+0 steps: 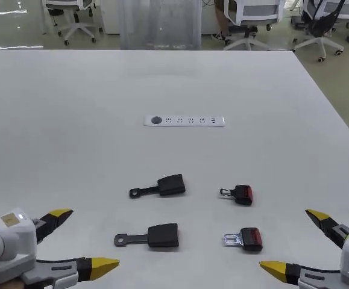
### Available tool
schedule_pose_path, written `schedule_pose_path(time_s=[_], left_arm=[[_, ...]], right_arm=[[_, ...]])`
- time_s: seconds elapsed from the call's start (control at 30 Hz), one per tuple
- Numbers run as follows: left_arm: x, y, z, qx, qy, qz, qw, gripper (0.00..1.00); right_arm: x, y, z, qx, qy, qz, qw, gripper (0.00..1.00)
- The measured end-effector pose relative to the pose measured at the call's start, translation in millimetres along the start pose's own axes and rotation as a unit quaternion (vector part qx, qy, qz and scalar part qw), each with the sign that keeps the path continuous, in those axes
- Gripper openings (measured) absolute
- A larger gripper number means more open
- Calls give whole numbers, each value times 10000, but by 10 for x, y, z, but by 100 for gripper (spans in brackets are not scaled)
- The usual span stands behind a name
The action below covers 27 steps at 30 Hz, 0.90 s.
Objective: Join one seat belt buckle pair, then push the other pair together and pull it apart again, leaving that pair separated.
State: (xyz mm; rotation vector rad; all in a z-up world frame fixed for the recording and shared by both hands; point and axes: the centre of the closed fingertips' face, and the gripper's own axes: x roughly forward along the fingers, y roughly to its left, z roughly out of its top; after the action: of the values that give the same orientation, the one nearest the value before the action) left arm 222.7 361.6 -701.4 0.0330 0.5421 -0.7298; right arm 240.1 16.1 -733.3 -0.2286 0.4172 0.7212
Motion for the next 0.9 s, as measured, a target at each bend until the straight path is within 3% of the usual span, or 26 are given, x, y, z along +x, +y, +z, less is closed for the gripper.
schedule_pose_path(time_s=[0.9], left_arm=[[112,47,-63,58,192,-1,9998,100]], right_arm=[[176,17,-5,-37,166,225,9996,98]])
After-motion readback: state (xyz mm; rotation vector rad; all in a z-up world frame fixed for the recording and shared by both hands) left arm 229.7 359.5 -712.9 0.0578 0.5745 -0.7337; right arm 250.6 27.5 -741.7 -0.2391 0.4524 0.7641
